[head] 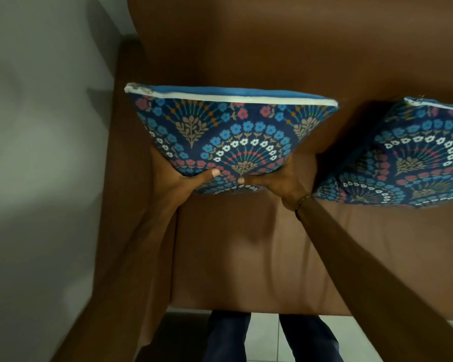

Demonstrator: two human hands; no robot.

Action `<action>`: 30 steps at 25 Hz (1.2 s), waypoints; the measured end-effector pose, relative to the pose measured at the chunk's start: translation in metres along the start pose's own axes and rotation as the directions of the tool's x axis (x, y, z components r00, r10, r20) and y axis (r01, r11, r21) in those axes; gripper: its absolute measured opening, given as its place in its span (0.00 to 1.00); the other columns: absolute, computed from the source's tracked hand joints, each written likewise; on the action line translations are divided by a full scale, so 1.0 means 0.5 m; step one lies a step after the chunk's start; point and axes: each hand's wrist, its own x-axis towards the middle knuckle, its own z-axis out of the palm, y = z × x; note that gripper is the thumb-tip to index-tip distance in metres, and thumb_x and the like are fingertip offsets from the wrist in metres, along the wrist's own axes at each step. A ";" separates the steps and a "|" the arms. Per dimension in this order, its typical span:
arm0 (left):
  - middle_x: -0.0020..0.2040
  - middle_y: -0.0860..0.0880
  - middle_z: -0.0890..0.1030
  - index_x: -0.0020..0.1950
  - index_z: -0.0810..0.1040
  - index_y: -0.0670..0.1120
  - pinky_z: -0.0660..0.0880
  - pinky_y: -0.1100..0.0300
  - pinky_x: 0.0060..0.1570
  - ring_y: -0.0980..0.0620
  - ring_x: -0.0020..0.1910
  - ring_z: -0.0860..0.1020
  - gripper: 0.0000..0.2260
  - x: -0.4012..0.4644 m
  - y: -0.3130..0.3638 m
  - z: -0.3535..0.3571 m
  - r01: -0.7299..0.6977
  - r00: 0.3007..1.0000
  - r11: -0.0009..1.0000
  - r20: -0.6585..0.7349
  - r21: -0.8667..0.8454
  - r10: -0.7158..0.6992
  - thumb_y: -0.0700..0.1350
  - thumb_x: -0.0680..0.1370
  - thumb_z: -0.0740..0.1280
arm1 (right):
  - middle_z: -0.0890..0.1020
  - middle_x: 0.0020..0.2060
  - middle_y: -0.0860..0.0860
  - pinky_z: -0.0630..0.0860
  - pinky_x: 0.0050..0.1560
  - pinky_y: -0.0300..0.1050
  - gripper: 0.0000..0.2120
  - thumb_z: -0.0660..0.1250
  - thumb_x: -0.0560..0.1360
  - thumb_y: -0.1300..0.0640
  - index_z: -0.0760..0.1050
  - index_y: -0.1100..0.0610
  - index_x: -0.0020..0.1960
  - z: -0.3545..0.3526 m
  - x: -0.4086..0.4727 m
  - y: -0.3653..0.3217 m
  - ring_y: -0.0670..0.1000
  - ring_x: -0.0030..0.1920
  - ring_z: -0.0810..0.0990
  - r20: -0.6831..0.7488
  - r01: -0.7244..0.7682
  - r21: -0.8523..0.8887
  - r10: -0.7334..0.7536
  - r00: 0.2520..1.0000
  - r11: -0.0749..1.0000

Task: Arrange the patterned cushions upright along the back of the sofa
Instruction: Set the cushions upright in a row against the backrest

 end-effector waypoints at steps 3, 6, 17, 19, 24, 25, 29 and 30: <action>0.80 0.55 0.67 0.85 0.57 0.48 0.64 0.77 0.73 0.67 0.74 0.66 0.58 -0.001 0.002 0.003 0.027 0.999 0.999 0.031 0.025 -0.027 0.60 0.63 0.86 | 0.78 0.74 0.62 0.80 0.72 0.60 0.53 0.86 0.61 0.77 0.64 0.67 0.80 0.008 0.013 -0.006 0.61 0.75 0.79 -0.017 0.028 0.044 -0.027 0.999 0.999; 0.83 0.52 0.66 0.85 0.57 0.50 0.66 0.61 0.80 0.57 0.80 0.67 0.59 -0.022 0.010 0.017 0.021 0.998 0.997 -0.061 0.080 -0.016 0.67 0.63 0.83 | 0.78 0.72 0.58 0.81 0.71 0.50 0.54 0.87 0.62 0.74 0.61 0.63 0.80 -0.020 -0.010 0.001 0.50 0.71 0.81 -0.022 0.065 0.056 -0.063 0.998 0.996; 0.60 0.50 0.76 0.66 0.77 0.41 0.80 0.43 0.63 0.51 0.59 0.78 0.25 -0.254 0.183 0.451 -0.122 0.992 0.991 -0.052 -0.058 0.119 0.42 0.73 0.81 | 0.84 0.43 0.50 0.84 0.50 0.53 0.13 0.79 0.76 0.51 0.79 0.57 0.49 -0.451 -0.192 0.074 0.51 0.44 0.84 -0.540 0.307 -0.316 -0.436 0.720 0.898; 0.67 0.50 0.75 0.74 0.73 0.43 0.77 0.60 0.66 0.57 0.63 0.76 0.34 -0.258 0.244 0.556 -0.100 0.993 0.992 0.057 -0.071 0.104 0.41 0.71 0.83 | 0.81 0.42 0.54 0.81 0.48 0.51 0.17 0.79 0.77 0.47 0.74 0.55 0.48 -0.589 -0.203 0.098 0.52 0.42 0.80 -0.641 0.281 -0.341 -0.440 0.629 0.897; 0.81 0.49 0.67 0.86 0.54 0.46 0.69 0.71 0.70 0.59 0.77 0.67 0.56 -0.225 0.344 0.702 -0.045 0.974 0.998 0.219 -0.036 0.052 0.45 0.67 0.86 | 0.77 0.67 0.54 0.78 0.68 0.52 0.43 0.86 0.69 0.46 0.68 0.58 0.75 -0.880 -0.158 0.140 0.53 0.66 0.77 -0.638 0.040 -0.111 -0.102 0.763 0.993; 0.79 0.51 0.65 0.86 0.53 0.44 0.66 0.81 0.65 0.66 0.73 0.66 0.57 -0.220 0.347 0.719 -0.072 0.973 0.997 0.216 -0.034 0.078 0.44 0.68 0.86 | 0.76 0.72 0.53 0.80 0.69 0.50 0.48 0.86 0.70 0.50 0.63 0.55 0.81 -0.905 -0.139 0.138 0.54 0.72 0.76 -0.532 -0.008 0.007 0.010 0.846 1.000; 0.80 0.52 0.65 0.86 0.55 0.44 0.64 0.83 0.65 0.64 0.72 0.66 0.52 -0.217 0.352 0.748 -0.014 0.990 0.999 0.140 0.052 0.007 0.48 0.70 0.84 | 0.81 0.70 0.50 0.88 0.58 0.51 0.47 0.86 0.70 0.63 0.64 0.51 0.81 -0.906 -0.089 0.130 0.57 0.71 0.82 -0.275 -0.031 0.195 0.085 0.958 0.980; 0.82 0.50 0.65 0.86 0.56 0.46 0.65 0.72 0.73 0.57 0.77 0.67 0.52 -0.221 0.350 0.746 0.027 0.991 0.997 0.126 0.079 -0.037 0.52 0.71 0.83 | 0.81 0.71 0.53 0.86 0.64 0.59 0.46 0.86 0.69 0.65 0.65 0.52 0.80 -0.896 -0.087 0.135 0.57 0.70 0.83 -0.292 -0.008 0.211 0.071 0.954 0.977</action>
